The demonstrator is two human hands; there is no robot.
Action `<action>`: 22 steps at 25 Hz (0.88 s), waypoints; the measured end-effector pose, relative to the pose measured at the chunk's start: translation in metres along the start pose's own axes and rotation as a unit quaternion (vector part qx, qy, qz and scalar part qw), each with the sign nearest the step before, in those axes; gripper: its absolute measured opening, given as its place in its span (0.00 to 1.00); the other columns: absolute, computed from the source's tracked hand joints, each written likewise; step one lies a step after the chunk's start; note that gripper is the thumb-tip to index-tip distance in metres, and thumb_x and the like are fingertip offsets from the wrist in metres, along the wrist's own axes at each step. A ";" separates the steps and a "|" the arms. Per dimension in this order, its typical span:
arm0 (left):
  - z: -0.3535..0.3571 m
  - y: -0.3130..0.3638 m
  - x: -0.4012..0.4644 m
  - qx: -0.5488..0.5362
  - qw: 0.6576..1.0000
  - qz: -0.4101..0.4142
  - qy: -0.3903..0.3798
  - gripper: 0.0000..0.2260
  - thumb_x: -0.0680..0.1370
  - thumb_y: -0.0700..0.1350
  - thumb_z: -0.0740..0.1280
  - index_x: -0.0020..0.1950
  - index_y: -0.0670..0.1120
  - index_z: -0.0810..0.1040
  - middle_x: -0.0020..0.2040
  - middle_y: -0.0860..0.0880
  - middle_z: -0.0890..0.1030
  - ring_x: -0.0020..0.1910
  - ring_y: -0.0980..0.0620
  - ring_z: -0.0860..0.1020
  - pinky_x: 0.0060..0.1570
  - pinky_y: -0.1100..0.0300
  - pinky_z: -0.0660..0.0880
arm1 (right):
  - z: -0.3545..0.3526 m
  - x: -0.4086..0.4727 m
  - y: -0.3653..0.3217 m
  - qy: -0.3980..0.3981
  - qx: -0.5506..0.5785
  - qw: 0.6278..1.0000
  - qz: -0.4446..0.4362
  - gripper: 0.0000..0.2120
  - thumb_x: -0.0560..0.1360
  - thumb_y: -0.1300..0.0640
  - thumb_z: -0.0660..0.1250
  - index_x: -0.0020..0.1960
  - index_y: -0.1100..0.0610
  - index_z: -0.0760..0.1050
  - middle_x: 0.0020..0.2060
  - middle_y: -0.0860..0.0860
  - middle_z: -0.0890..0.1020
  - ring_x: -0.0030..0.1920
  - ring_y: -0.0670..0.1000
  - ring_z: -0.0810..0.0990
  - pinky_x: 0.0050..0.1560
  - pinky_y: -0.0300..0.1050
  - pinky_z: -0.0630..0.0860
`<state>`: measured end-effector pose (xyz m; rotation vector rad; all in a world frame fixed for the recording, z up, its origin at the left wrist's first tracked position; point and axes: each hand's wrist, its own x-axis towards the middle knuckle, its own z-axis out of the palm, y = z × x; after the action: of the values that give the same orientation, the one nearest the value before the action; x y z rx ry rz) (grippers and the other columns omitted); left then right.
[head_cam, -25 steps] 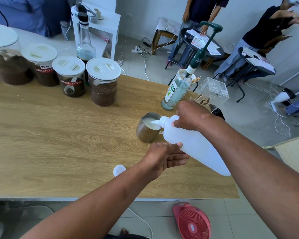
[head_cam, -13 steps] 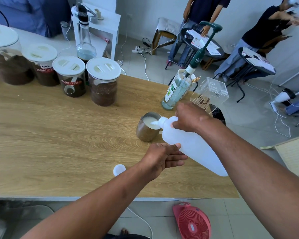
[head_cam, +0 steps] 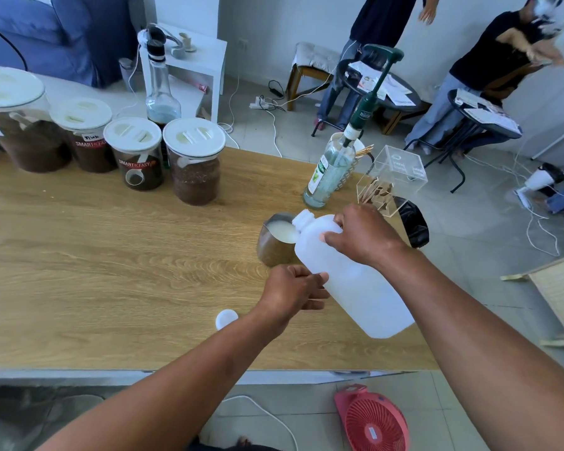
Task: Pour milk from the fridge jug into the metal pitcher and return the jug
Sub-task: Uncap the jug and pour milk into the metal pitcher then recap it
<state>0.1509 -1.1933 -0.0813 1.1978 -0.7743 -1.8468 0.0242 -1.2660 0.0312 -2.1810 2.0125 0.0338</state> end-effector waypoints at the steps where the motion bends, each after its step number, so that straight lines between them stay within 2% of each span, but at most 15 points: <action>1: -0.001 0.001 -0.001 0.017 1.000 0.014 0.010 0.10 0.78 0.43 0.74 0.55 0.38 0.83 0.50 0.41 0.88 0.49 0.43 0.87 0.47 0.49 0.85 | 0.000 -0.003 0.002 0.013 0.016 1.000 0.000 0.25 0.75 0.48 0.73 0.30 0.55 0.62 0.29 0.50 0.70 0.44 0.58 0.75 0.32 0.46 0.66; 3: -0.003 0.003 -0.003 0.050 0.998 0.040 0.027 0.06 0.78 0.43 0.74 0.53 0.42 0.84 0.49 0.44 0.88 0.50 0.46 0.87 0.49 0.48 0.85 | 0.000 -0.010 0.007 0.033 0.039 0.999 -0.001 0.23 0.74 0.48 0.73 0.30 0.62 0.69 0.30 0.56 0.80 0.43 0.59 0.80 0.39 0.50 0.79; 5: -0.002 0.008 -0.008 0.087 0.993 0.067 0.045 0.03 0.78 0.43 0.74 0.51 0.47 0.84 0.48 0.46 0.89 0.50 0.47 0.87 0.49 0.50 0.85 | 0.000 -0.017 0.015 0.047 0.072 0.996 0.005 0.24 0.73 0.47 0.73 0.33 0.67 0.76 0.32 0.59 0.84 0.41 0.59 0.82 0.42 0.55 0.82; 8: -0.001 0.014 -0.013 0.171 0.974 0.124 0.078 0.06 0.77 0.44 0.74 0.54 0.50 0.85 0.47 0.52 0.89 0.48 0.53 0.87 0.49 0.52 0.85 | 0.000 -0.031 0.032 0.078 0.122 0.989 0.017 0.24 0.72 0.46 0.73 0.36 0.69 0.80 0.33 0.62 0.85 0.36 0.61 0.82 0.38 0.53 0.81; 11: 0.001 0.020 -0.016 0.221 0.958 0.164 0.087 0.10 0.77 0.43 0.74 0.57 0.52 0.86 0.49 0.57 0.89 0.48 0.60 0.86 0.54 0.52 0.84 | 0.010 -0.047 0.045 0.103 0.184 0.977 0.026 0.24 0.71 0.45 0.72 0.38 0.68 0.80 0.35 0.63 0.85 0.36 0.62 0.82 0.36 0.52 0.79; 13: 0.006 0.021 -0.018 0.252 0.944 0.188 0.100 0.12 0.76 0.42 0.74 0.59 0.51 0.85 0.50 0.57 0.88 0.50 0.61 0.86 0.55 0.53 0.83 | 0.022 -0.059 0.051 0.131 0.241 0.961 0.033 0.24 0.69 0.42 0.69 0.37 0.66 0.80 0.33 0.61 0.85 0.37 0.63 0.83 0.36 0.55 0.81; 15: 0.011 0.019 -0.022 0.285 0.927 0.212 0.116 0.14 0.75 0.41 0.74 0.60 0.51 0.84 0.51 0.58 0.88 0.50 0.63 0.85 0.56 0.55 0.83 | 0.036 -0.071 0.056 0.162 0.283 0.945 0.032 0.23 0.70 0.42 0.68 0.37 0.65 0.79 0.32 0.60 0.84 0.35 0.63 0.82 0.34 0.56 0.80; 18: 0.016 0.010 -0.027 0.301 0.916 0.233 0.131 0.17 0.75 0.42 0.75 0.64 0.52 0.83 0.53 0.58 0.87 0.52 0.65 0.84 0.58 0.58 0.81 | 0.058 -0.088 0.061 0.209 0.322 0.923 0.014 0.20 0.74 0.45 0.68 0.39 0.64 0.77 0.31 0.59 0.81 0.35 0.63 0.79 0.32 0.55 0.76; 22: 0.023 -0.011 -0.032 0.308 0.906 0.250 0.150 0.19 0.76 0.43 0.75 0.66 0.52 0.82 0.57 0.57 0.87 0.56 0.64 0.83 0.59 0.61 0.80 | 0.078 -0.104 0.070 0.237 0.363 0.901 0.002 0.17 0.76 0.49 0.68 0.39 0.62 0.76 0.30 0.57 0.80 0.33 0.62 0.77 0.32 0.53 0.75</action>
<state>0.1339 -1.1588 -0.0676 1.4459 -1.3911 -0.9839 -0.0465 -1.1569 -0.0394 -1.7744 1.7908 -1.1520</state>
